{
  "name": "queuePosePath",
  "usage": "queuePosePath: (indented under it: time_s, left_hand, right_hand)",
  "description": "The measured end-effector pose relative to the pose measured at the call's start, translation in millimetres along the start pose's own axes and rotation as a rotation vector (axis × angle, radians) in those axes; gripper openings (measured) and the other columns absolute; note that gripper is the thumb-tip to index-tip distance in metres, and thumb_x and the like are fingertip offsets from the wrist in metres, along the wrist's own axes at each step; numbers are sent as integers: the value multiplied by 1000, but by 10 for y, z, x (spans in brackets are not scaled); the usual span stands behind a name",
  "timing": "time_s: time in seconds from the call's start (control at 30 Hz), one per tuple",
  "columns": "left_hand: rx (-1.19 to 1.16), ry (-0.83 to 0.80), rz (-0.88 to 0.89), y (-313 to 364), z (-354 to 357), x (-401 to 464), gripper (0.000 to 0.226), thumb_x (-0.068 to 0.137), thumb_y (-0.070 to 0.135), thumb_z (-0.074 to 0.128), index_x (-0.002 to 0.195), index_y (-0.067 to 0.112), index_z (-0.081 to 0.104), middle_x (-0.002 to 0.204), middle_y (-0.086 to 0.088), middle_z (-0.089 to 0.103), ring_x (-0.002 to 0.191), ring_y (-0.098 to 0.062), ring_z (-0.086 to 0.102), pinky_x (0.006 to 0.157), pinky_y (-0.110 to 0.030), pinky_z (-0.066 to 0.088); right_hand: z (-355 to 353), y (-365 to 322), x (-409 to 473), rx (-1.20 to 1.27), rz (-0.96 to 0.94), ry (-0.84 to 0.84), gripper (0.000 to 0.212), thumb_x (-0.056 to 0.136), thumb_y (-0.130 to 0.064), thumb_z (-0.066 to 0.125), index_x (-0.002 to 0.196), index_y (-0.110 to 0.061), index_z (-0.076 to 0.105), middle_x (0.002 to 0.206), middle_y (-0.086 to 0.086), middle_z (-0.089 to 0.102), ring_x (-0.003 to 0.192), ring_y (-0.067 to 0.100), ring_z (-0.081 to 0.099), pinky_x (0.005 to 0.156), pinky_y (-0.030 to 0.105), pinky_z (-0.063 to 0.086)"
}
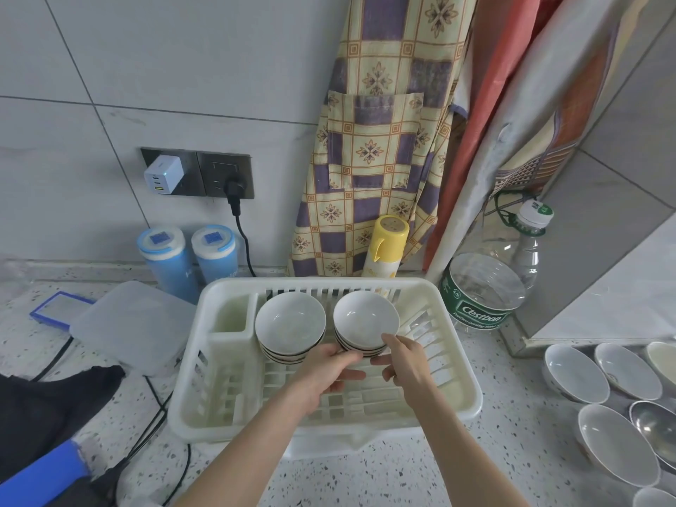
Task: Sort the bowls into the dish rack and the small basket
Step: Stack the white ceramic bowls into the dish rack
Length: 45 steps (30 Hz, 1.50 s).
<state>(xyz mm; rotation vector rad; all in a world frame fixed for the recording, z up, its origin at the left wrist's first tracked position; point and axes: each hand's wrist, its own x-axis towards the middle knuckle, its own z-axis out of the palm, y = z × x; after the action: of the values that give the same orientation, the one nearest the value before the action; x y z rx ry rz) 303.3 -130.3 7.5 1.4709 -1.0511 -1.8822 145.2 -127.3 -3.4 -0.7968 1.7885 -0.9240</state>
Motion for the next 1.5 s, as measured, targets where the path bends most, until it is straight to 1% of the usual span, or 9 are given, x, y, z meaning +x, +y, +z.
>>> queuePosePath:
  time_s: [0.3, 0.47, 0.6, 0.73, 0.87, 1.07, 1.23, 1.4, 1.5]
  left_hand:
    - [-25, 22, -44, 63, -25, -28, 13, 92, 20, 64, 104, 14, 66, 107, 3, 71, 85, -17, 76, 54, -23, 44]
    - [24, 9, -52, 53, -86, -121, 5, 96, 12, 57, 96, 15, 62, 103, -3, 67, 66, -13, 74, 53, -22, 44]
    - [22, 26, -13, -5, -36, -236, 11, 96, 19, 59, 105, 17, 65, 91, 1, 78, 59, -10, 70, 43, -20, 39]
    - [-26, 67, 54, -45, 186, -355, 13, 93, 22, 63, 101, 15, 69, 82, 3, 78, 48, -6, 56, 38, -19, 31]
    - [-42, 67, 126, -110, 475, -521, 13, 92, 22, 61, 95, 14, 70, 76, 1, 74, 47, -7, 49, 38, -19, 28]
    - [-23, 33, 114, -396, 1214, -715, 19, 93, 25, 59, 90, 11, 71, 72, -2, 70, 48, -8, 47, 41, -20, 27]
    - [179, -28, -89, -832, 2124, -685, 23, 93, 28, 55, 102, 11, 68, 82, -1, 72, 53, -10, 50, 42, -19, 31]
    - [260, -111, -223, -1362, 3045, -659, 27, 92, 39, 54, 113, 21, 57, 93, -2, 72, 56, -10, 51, 41, -20, 30]
    - [318, -161, -271, -1533, 3528, -688, 28, 86, 53, 54, 106, 34, 47, 98, 0, 71, 55, -9, 53, 43, -18, 31]
  right_hand:
    - [17, -9, -35, -95, -35, 63, 36, 95, -37, 43, 111, -10, 61, 79, 10, 72, 38, 13, 53, 42, 22, 38]
    - [-159, -59, -190, -196, -160, 242, 65, 90, -50, 40, 146, -17, 38, 103, 11, 72, 90, 30, 67, 78, 41, 54]
    - [-464, -20, -422, -171, -274, 320, 44, 94, -36, 48, 136, -25, 47, 71, -3, 72, 58, 6, 60, 54, 27, 46]
    - [-802, 215, -673, 119, -264, 326, 27, 95, -25, 53, 122, -28, 57, 70, -1, 74, 43, 1, 49, 52, 28, 45]
    - [-1200, 511, -901, 289, -214, 342, 22, 96, -16, 51, 113, -25, 62, 72, 3, 75, 37, 6, 38, 40, 18, 38]
    - [-1845, 927, -1009, 312, -113, 291, 20, 97, -13, 50, 108, -19, 65, 71, 3, 75, 37, 9, 37, 37, 16, 34]
    - [-2522, 1205, -982, 274, -76, 255, 18, 96, -15, 51, 104, -23, 65, 72, 1, 76, 38, 8, 38, 37, 14, 33]
    - [-3272, 1489, -953, 256, -96, 282, 19, 95, -15, 51, 101, -23, 67, 72, 0, 75, 41, 8, 42, 45, 18, 38]
    - [-3644, 1630, -912, 237, -74, 294, 20, 94, -16, 50, 101, -25, 66, 73, -1, 76, 45, 9, 43, 54, 23, 38]
